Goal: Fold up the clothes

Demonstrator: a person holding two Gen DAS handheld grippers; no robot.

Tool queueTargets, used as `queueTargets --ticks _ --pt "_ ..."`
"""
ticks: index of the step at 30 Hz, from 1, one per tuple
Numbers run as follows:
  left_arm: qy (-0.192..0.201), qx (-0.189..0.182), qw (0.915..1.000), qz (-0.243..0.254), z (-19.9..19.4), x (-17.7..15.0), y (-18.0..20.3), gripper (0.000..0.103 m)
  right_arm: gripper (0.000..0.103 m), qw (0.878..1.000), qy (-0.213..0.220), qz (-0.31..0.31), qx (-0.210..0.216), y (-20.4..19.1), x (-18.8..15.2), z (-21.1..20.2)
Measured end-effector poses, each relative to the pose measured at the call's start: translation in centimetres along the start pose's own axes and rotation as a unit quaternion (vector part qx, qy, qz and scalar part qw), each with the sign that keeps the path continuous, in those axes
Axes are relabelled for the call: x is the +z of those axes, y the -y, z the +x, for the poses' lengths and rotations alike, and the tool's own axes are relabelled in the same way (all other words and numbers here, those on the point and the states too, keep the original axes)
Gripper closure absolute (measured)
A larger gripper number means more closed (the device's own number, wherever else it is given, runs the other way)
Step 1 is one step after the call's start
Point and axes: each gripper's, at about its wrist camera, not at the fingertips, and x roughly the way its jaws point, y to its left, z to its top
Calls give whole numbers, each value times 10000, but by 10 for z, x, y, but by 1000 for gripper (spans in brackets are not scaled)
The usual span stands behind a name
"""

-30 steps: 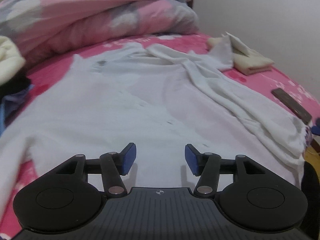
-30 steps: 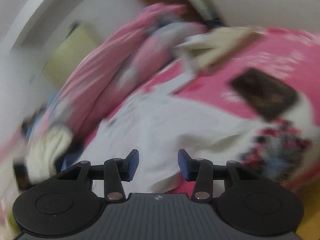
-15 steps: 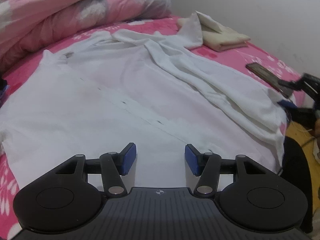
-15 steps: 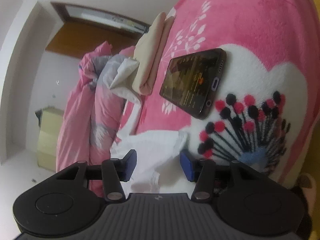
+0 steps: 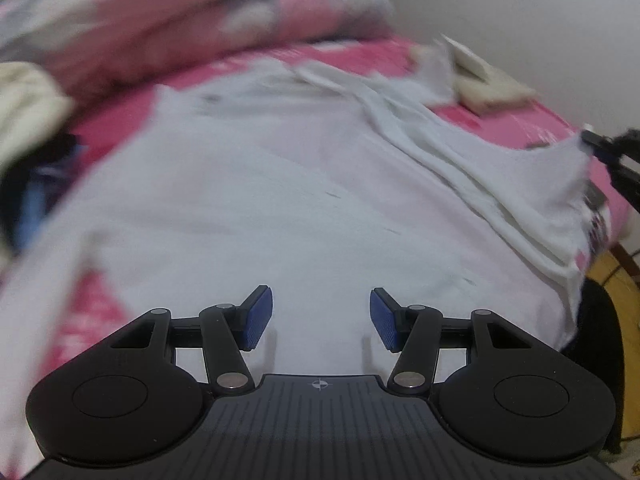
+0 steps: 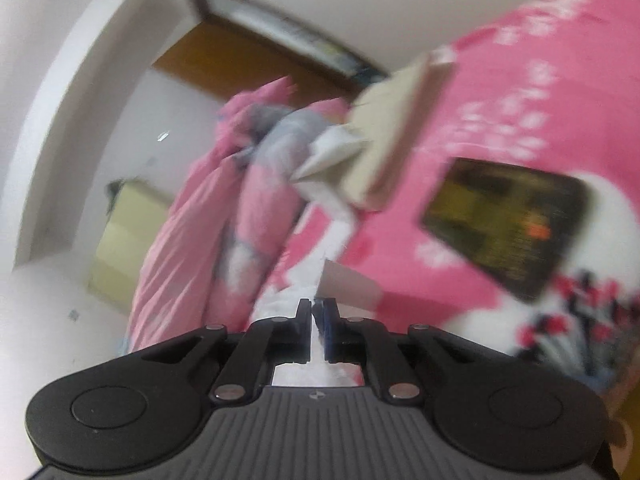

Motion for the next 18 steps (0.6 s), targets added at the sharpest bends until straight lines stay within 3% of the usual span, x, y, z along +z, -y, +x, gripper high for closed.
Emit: queueTargets --ticks 2,4,6,8,10,13,16,18 --pt "147 250 9990 -338 -26 4 -27 49 98 9986 -240 -355 310 -23 1 10" --pt "235 95 9947 -998 -44 -1 -52 49 98 9917 -616 -859 739 -53 -5 23" --pt "315 -77 9859 -1641 -61 -6 -76 49 98 9764 -1074 -1447 1189 -85 -17 32" --pt "309 -498 9762 -2087 -58 -20 -83 49 98 9483 -1701 -2150 1601 -114 -41 36" --pt "296 -912 9631 -2514 -55 -34 -89 49 98 9101 -2370 -2867 1824 -134 -73 36" --pt "146 -1396 9492 -2817 -34 -51 -78 49 98 8507 -3212 -3779 1740 -144 -124 31" --pt "-58 -1872 9411 -2816 -13 -58 -61 49 98 8120 -3747 -4164 1642 -140 -157 20" --pt "-175 -2133 9385 -2710 -1 -59 -48 49 98 7950 -3869 -4381 1627 -141 -170 9"
